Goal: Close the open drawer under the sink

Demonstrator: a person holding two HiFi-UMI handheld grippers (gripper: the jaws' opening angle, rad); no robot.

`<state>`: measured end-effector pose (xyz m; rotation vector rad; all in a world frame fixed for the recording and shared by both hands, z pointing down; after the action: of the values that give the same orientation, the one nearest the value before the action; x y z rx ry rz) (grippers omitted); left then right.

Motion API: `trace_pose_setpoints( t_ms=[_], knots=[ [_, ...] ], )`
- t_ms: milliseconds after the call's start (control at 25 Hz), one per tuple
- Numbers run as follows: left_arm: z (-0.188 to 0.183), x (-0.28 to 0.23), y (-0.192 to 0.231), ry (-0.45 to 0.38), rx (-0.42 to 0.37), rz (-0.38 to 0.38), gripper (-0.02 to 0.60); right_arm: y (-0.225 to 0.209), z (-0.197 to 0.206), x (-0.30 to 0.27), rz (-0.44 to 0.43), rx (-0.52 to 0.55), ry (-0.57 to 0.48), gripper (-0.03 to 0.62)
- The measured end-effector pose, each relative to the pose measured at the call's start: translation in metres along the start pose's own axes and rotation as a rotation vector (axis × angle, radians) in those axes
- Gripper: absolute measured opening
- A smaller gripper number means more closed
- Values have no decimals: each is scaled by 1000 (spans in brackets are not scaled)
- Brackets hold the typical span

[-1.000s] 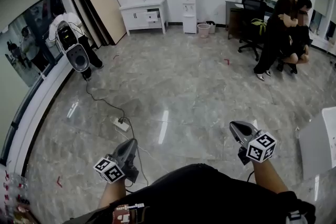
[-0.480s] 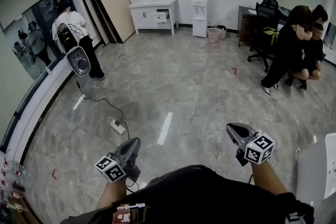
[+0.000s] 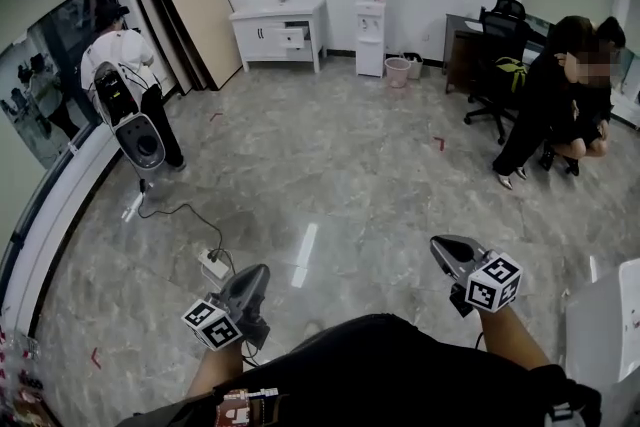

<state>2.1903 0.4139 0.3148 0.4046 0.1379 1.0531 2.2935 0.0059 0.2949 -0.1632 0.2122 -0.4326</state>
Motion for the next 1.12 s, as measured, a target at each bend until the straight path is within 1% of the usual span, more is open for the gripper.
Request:
trace_pose_setpoints(
  t_ms=[120,200,280,400,520,680,760,960,1120],
  knots=[
    [-20,-23,47,12,8,31,-8,-8,-16,-43,40,-18,-10,2],
    [-37,-35,82,16,10,53,-8,-7,-28,-77,46,-26,-15,2],
    [-55,-44,115,14,1,77,-8,-5,-41,-111,51,-8,-16,2],
    [-82,-55,161,22,-2,76,-8,-8,-59,-160,63,-11,-33,2],
    [-97,-61,201,21,-4,72,-8,-12,-68,-203,58,-6,-31,2],
    [-108,-62,243,12,5,41,-8,-20,-74,-251,37,-10,-10,2],
    [-109,-64,258,11,18,13,-8,-30,-76,-270,26,-10,2,2],
    [-112,-79,292,0,23,-38,-8,-66,-84,-322,-17,-24,11,2],
    [-121,-109,317,-11,17,-119,-8,-107,-95,-369,-84,-17,14,2]
  ],
)
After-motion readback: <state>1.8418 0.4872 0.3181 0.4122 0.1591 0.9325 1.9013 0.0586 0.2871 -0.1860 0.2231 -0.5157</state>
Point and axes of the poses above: the fingertips, and each gripper's own axes: x backward along the fingers, y to its left, z out of its underside, the point moved 6 cm from there along x, backward along the fingers, and after that the axes turned 3 degrees about -x, right-handed, at the moved point
